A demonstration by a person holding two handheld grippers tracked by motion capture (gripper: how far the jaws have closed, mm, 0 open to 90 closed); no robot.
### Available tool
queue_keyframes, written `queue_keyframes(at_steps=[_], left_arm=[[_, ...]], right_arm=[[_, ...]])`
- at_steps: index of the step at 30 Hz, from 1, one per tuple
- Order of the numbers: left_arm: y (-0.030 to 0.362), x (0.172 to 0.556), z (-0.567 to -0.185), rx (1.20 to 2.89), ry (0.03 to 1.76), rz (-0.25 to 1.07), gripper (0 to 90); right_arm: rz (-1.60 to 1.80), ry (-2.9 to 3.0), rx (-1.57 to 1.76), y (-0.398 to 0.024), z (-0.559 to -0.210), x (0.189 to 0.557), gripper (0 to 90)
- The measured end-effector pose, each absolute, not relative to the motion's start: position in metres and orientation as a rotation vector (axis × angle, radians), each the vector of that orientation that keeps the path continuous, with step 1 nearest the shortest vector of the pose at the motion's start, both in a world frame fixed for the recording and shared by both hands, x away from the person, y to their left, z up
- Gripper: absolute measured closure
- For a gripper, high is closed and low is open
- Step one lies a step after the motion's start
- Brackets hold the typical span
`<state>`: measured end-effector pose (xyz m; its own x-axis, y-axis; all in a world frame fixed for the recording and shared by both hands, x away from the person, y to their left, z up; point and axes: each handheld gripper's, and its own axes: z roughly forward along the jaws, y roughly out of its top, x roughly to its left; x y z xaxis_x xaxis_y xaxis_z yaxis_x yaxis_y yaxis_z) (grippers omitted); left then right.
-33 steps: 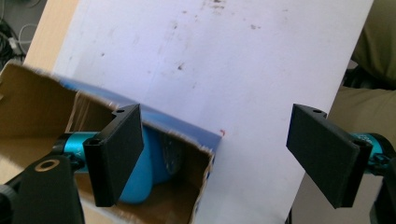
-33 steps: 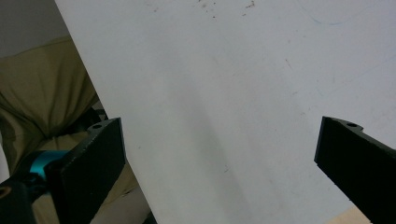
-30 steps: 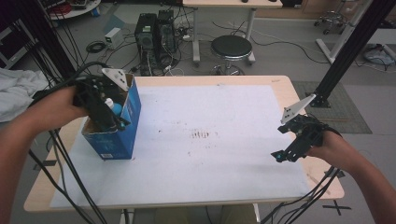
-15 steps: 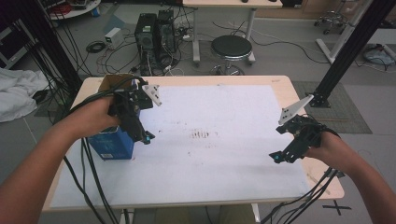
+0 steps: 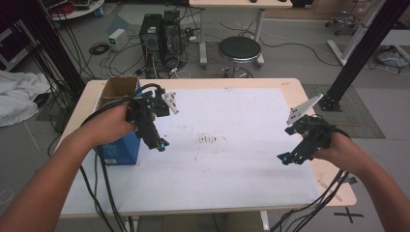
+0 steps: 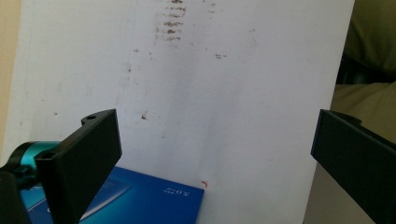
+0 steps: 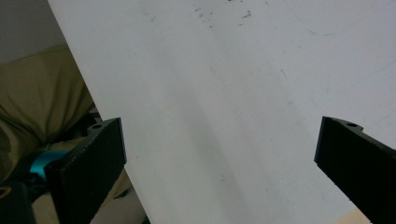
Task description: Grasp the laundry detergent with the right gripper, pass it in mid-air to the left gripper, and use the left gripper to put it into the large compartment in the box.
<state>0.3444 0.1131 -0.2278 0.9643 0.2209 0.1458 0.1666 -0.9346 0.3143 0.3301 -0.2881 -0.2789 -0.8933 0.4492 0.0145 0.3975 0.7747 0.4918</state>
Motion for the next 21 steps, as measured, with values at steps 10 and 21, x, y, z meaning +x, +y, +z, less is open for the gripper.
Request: queue_keyframes(at_steps=[10, 21], left_arm=[[0.1, 0.351, -0.232, 2.799, 0.342, 0.271, 1.7], [0.078, 0.354, -0.235, 2.796, 0.229, 0.262, 1.7]], right_arm=[[0.74, 2.871, 0.674, -0.285, -0.279, 0.338, 1.1], [0.734, 2.87, 0.665, -0.285, -0.279, 0.338, 1.1]])
